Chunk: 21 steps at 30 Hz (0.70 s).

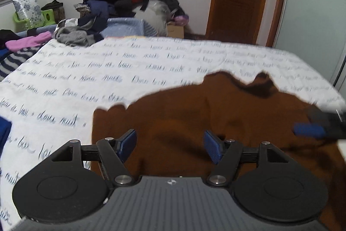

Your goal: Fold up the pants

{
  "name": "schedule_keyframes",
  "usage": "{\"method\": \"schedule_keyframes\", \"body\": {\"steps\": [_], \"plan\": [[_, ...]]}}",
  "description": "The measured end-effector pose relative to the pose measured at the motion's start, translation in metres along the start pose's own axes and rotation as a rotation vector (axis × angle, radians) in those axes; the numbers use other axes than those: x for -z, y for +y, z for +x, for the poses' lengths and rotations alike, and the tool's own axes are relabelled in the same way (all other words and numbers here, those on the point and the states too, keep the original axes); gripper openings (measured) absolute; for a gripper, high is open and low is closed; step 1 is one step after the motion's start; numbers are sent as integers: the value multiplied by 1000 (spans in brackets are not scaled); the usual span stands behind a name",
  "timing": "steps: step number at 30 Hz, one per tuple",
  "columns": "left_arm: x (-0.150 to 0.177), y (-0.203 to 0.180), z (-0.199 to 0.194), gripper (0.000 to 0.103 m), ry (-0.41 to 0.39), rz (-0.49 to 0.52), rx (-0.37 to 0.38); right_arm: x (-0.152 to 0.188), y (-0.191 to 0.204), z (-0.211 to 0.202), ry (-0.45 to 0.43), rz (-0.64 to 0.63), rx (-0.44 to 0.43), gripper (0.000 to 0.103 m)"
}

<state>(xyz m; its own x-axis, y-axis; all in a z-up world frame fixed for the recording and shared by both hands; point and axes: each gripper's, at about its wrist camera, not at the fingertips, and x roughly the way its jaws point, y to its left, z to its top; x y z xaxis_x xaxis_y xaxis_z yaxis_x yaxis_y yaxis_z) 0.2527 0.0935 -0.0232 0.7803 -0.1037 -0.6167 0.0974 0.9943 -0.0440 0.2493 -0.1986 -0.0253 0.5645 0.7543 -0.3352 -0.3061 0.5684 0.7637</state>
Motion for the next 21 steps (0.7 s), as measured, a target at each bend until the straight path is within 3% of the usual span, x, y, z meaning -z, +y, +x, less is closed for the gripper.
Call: {"method": "schedule_keyframes", "body": {"steps": [5, 8, 13, 16, 18, 20, 21], "plan": [[17, 1, -5, 70, 26, 28, -41, -15, -26, 62, 104, 247, -117, 83], [22, 3, -7, 74, 19, -11, -50, -13, -31, 87, 135, 321, -64, 82], [28, 0, -5, 77, 22, -38, -79, -21, -15, 94, 101, 350, -199, 84], [29, -3, -2, 79, 17, -30, -135, -34, 0, 77, -7, 252, -293, 87], [28, -3, 1, 79, 28, -31, -155, -40, 4, 69, -70, 198, -163, 92], [28, -1, 3, 79, 38, -42, -154, -42, -1, 73, -21, 197, -19, 93], [29, -1, 4, 80, 43, -46, -153, -40, -7, 76, 8, 208, 0, 93]]}}
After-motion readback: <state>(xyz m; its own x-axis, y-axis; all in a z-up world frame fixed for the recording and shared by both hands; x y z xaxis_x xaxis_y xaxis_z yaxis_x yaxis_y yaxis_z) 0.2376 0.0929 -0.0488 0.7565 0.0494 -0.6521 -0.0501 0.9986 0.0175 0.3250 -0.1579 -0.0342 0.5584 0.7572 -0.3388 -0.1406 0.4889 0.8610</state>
